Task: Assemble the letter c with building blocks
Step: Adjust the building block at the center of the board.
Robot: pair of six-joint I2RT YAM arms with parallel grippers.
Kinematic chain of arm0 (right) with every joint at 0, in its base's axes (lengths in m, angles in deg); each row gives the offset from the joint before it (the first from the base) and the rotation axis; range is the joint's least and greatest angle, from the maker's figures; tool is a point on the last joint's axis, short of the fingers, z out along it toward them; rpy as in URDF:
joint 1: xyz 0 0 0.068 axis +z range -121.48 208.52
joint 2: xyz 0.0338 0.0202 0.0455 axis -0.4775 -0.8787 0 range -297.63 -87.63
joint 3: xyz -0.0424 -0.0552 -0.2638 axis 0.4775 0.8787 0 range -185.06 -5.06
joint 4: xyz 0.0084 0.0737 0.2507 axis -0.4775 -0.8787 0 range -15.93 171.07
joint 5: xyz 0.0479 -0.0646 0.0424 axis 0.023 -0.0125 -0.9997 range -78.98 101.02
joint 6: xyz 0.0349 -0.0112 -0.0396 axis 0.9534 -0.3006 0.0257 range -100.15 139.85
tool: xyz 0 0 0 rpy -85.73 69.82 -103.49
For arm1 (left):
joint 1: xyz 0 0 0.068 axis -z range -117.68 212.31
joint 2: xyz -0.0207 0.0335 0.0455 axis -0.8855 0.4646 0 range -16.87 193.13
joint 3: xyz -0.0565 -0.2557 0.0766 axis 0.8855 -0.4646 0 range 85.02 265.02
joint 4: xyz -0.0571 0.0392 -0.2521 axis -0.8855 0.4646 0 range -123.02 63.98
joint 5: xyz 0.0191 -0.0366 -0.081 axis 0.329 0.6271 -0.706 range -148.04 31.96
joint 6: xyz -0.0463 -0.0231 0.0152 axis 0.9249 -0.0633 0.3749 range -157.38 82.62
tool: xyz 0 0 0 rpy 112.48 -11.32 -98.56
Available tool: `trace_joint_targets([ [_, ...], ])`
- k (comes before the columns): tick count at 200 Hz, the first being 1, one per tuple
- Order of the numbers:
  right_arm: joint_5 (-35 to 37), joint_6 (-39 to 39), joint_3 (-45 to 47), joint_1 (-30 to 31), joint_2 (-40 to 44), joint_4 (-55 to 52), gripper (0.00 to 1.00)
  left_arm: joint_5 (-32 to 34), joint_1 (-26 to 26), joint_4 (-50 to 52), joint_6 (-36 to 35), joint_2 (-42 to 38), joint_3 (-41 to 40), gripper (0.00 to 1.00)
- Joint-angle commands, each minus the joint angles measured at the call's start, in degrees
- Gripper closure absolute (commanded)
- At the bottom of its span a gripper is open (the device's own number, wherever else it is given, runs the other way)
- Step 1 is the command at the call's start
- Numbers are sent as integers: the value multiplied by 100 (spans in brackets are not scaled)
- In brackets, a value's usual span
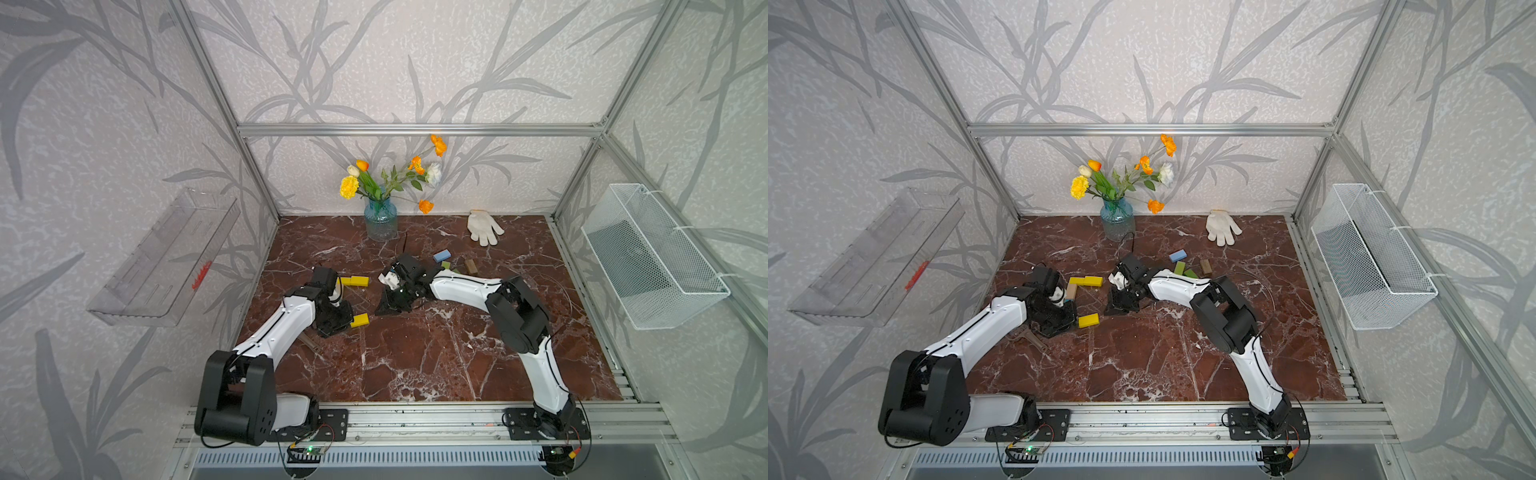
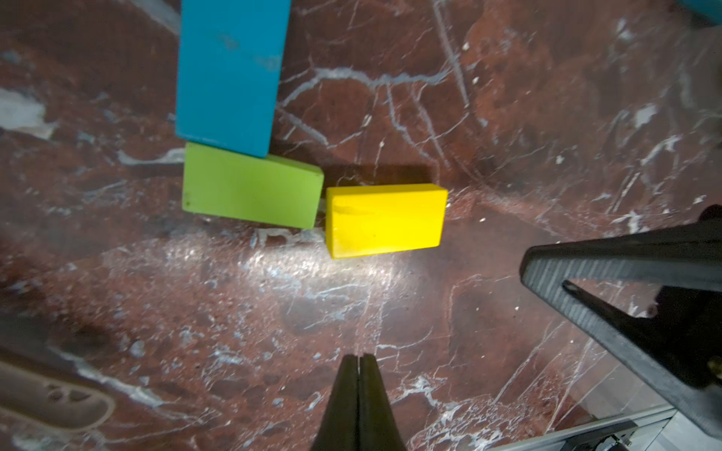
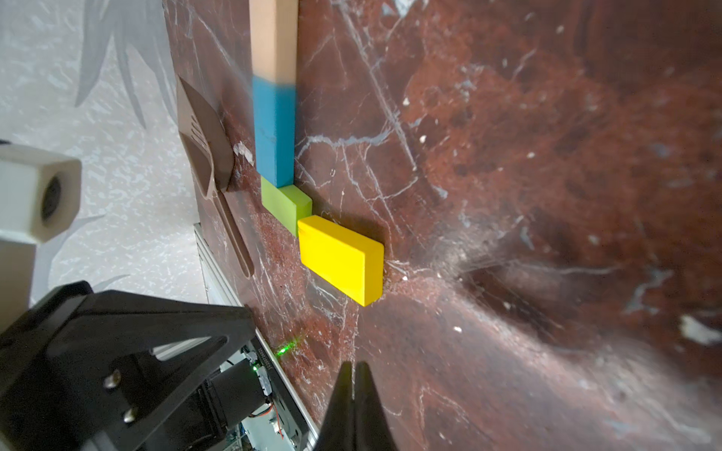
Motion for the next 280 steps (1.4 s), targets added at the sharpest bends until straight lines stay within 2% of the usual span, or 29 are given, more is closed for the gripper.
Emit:
trace_joint_targets([
  [1,133,53,-178,59,-110,-69,100,163,-37,426,-146,189,209,100],
  [41,202,379,-95,135,-204,110,100,432,-96,534,-74,136,180,100],
  [96,318,724,32,210,-272,366,100,422,-186,558,-129,231,127,100],
  [143,433,854,108,251,-320,464,100,385,-335,502,-176,313,125,100],
  [280,483,1083,221,328,-493,815,100,381,-361,339,-221,403,35,100],
])
